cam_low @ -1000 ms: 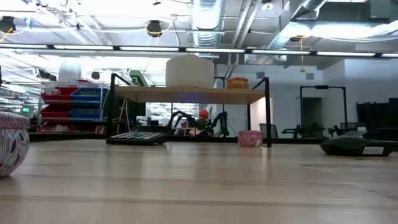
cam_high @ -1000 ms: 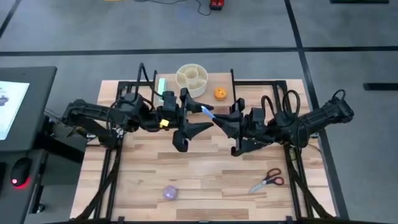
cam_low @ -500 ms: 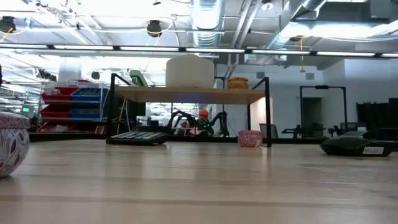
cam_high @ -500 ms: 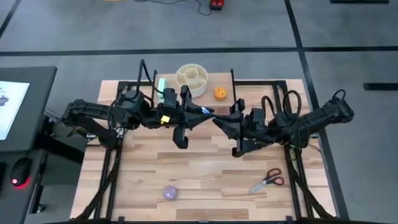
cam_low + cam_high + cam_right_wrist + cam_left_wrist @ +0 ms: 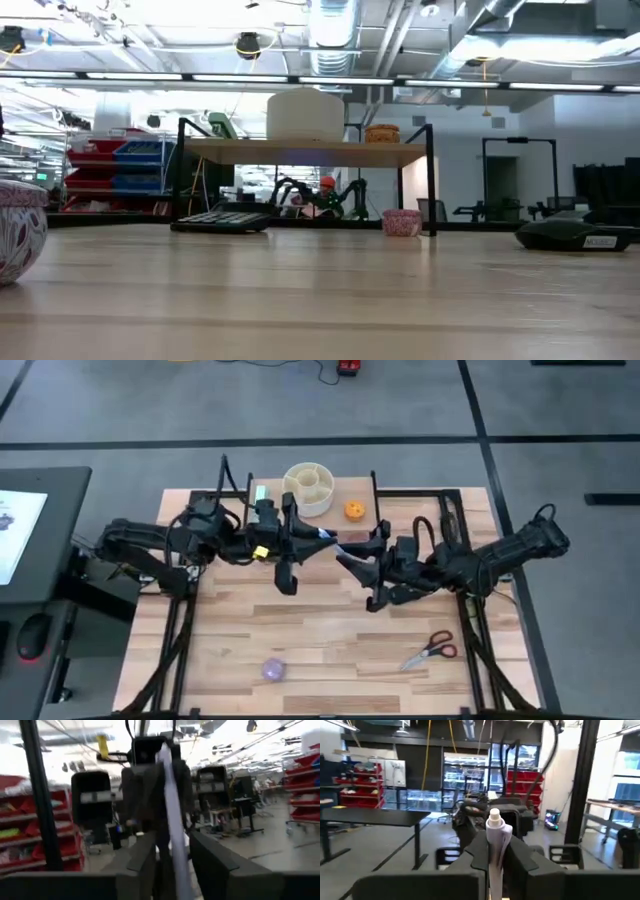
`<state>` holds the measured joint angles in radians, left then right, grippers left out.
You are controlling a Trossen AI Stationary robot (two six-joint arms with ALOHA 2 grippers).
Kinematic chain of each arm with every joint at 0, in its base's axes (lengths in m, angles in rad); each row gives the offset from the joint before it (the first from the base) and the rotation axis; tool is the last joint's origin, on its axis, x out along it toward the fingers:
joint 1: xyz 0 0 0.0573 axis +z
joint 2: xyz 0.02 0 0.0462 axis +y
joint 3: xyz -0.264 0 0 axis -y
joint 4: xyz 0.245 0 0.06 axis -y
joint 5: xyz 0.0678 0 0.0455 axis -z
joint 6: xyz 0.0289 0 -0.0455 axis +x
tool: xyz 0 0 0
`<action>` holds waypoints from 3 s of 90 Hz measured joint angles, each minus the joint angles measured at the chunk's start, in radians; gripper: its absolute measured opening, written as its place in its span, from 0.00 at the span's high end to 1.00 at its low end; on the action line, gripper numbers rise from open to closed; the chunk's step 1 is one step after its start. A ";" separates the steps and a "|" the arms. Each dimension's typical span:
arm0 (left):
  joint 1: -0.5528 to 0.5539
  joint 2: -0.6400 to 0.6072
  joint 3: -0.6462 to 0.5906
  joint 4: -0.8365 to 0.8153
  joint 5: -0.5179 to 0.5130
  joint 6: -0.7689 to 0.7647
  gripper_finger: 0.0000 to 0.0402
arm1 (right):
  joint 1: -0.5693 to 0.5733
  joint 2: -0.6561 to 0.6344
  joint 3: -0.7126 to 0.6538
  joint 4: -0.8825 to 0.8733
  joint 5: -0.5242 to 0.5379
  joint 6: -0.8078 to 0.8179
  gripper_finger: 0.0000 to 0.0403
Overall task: Stock shelves
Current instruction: Put the gray pen into the white desk organizer, then put the black scissor into the white desk organizer
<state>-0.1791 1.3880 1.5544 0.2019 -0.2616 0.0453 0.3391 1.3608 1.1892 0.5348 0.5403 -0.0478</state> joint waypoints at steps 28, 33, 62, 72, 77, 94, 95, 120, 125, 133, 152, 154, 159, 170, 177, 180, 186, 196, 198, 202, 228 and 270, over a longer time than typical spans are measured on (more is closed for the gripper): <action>0.022 -0.058 0.000 -0.262 -0.251 0.111 0.98 | 0.032 -0.116 0.000 -0.145 0.274 -0.136 0.44; 0.042 -0.062 0.000 -0.322 -0.288 0.099 0.98 | 0.043 -0.150 0.000 -0.147 0.276 -0.137 0.43; 0.251 -0.061 0.000 -0.467 -0.291 0.045 0.98 | 0.080 -0.250 0.000 -0.190 0.276 -0.137 0.45; 0.337 -0.061 0.000 -0.506 -0.275 0.030 0.98 | 0.080 -0.244 0.000 -0.191 0.276 -0.137 0.46; 0.374 -0.061 0.000 -0.521 -0.260 0.026 0.98 | 0.080 -0.242 0.000 -0.194 0.276 -0.137 0.46; 0.479 -0.047 -0.020 -0.546 -0.194 0.024 0.98 | 0.080 -0.234 0.000 -0.197 0.275 -0.133 0.46; 0.483 -0.047 -0.024 -0.547 -0.188 0.024 0.98 | 0.080 -0.234 0.000 -0.197 0.275 -0.133 0.46; 0.545 -0.009 -0.143 -0.409 -0.154 0.026 0.98 | 0.080 -0.235 0.000 -0.198 0.274 -0.136 0.46; 0.552 -0.010 -0.160 -0.396 -0.154 0.031 0.98 | 0.080 -0.236 0.000 -0.198 0.274 -0.136 0.46; 0.561 -0.006 -0.190 -0.350 -0.167 0.032 0.97 | 0.080 -0.236 0.000 -0.199 0.274 -0.136 0.46; 0.586 0.016 -0.227 -0.349 -0.166 0.008 0.97 | 0.072 -0.236 0.000 -0.212 0.273 -0.136 0.46; 0.587 0.019 -0.229 -0.352 -0.166 0.007 0.97 | 0.070 -0.236 0.000 -0.214 0.273 -0.136 0.46; 0.587 0.031 -0.230 -0.357 -0.167 0.006 0.96 | 0.069 -0.236 0.000 -0.216 0.273 -0.136 0.46; 0.589 0.041 -0.230 -0.366 -0.173 -0.017 0.93 | 0.059 -0.236 0.000 -0.221 0.273 -0.136 0.46; 0.589 0.041 -0.230 -0.370 -0.205 -0.042 0.90 | 0.054 -0.236 0.000 -0.223 0.273 -0.136 0.46; 0.590 0.042 -0.230 -0.375 -0.218 -0.047 0.89 | 0.051 -0.236 0.000 -0.224 0.273 -0.136 0.46; 0.591 0.043 -0.230 -0.378 -0.225 -0.046 0.86 | 0.051 -0.236 0.000 -0.227 0.273 -0.136 0.46; 0.590 0.043 -0.230 -0.376 -0.224 -0.042 0.81 | 0.051 -0.236 0.000 -0.232 0.274 -0.136 0.46; 0.589 0.043 -0.230 -0.377 -0.222 -0.042 0.80 | 0.051 -0.236 0.000 -0.234 0.273 -0.136 0.46; 0.589 0.043 -0.230 -0.379 -0.219 -0.042 0.78 | 0.051 -0.236 0.000 -0.239 0.273 -0.136 0.46; 0.581 0.008 -0.230 -0.365 -0.173 -0.040 0.67 | 0.051 -0.246 0.000 -0.295 0.318 -0.080 0.46; 0.490 -0.146 -0.228 -0.380 -0.171 0.033 0.62 | 0.058 -0.269 0.142 -0.982 0.285 0.654 0.46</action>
<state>0.3108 1.2423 1.3266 -0.1783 -0.4326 0.0783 0.3970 1.0921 1.3313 -0.4470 0.8258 0.6058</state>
